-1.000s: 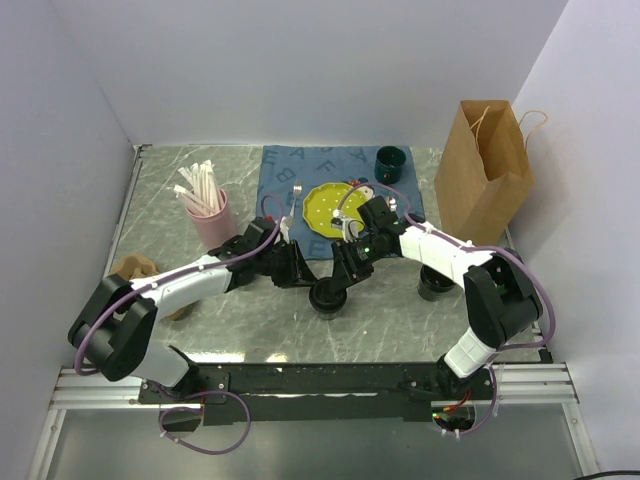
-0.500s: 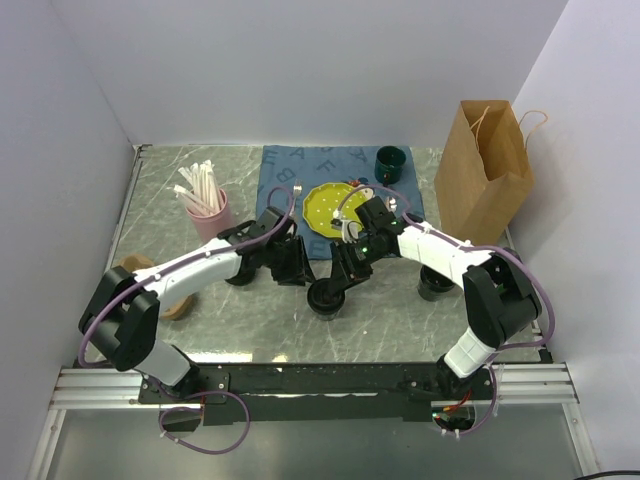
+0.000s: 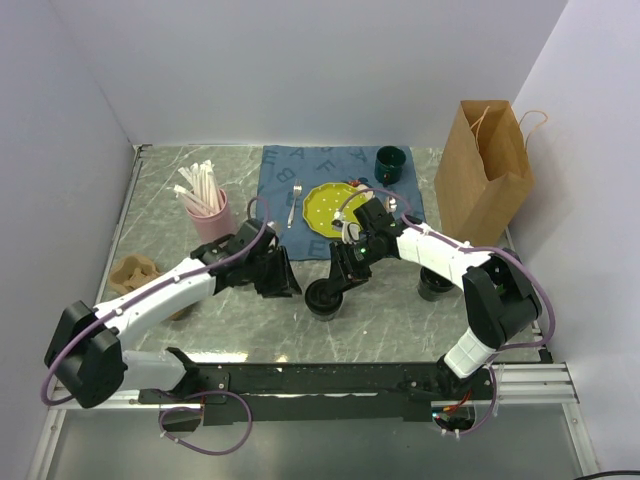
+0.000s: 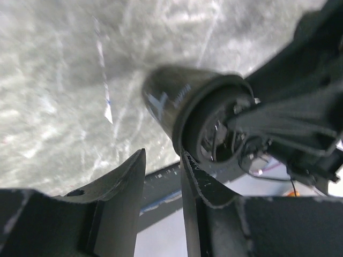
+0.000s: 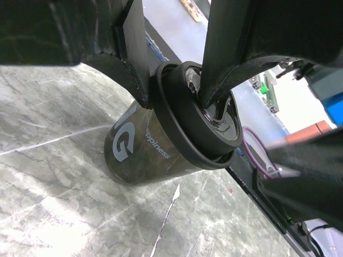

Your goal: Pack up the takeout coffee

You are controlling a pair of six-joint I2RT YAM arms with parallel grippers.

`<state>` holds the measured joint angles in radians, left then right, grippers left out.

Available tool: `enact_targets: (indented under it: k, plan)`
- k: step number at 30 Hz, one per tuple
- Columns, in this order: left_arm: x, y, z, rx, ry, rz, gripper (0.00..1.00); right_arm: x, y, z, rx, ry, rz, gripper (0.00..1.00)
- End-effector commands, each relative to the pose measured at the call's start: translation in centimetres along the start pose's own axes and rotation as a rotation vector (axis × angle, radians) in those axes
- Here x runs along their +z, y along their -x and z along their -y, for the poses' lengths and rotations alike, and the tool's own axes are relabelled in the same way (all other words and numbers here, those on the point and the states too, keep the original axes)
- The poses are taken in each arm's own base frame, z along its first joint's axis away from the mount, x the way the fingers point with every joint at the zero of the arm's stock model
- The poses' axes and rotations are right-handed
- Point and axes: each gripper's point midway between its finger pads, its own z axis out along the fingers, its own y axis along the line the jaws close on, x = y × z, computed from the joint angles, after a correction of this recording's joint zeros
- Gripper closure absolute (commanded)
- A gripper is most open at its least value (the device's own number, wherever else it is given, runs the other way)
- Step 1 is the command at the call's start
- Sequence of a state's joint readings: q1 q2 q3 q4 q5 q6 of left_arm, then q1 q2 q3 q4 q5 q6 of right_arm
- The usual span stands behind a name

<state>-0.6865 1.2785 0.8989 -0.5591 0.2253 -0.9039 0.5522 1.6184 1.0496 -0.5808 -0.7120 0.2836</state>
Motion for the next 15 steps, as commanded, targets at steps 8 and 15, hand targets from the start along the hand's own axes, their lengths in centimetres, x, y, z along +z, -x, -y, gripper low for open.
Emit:
enact_targets:
  k: [8, 15]
  plan:
    - [1.8, -2.1, 1.6, 0.0, -0.072, -0.029, 0.65, 1.6, -2.2, 4.6, 0.071, -0.195, -0.037, 0.67]
    - [3.3, -2.5, 0.4, -0.017, -0.03, -0.032, 0.68, 1.5, -2.5, 4.7, 0.08, -0.198, -0.038, 0.67]
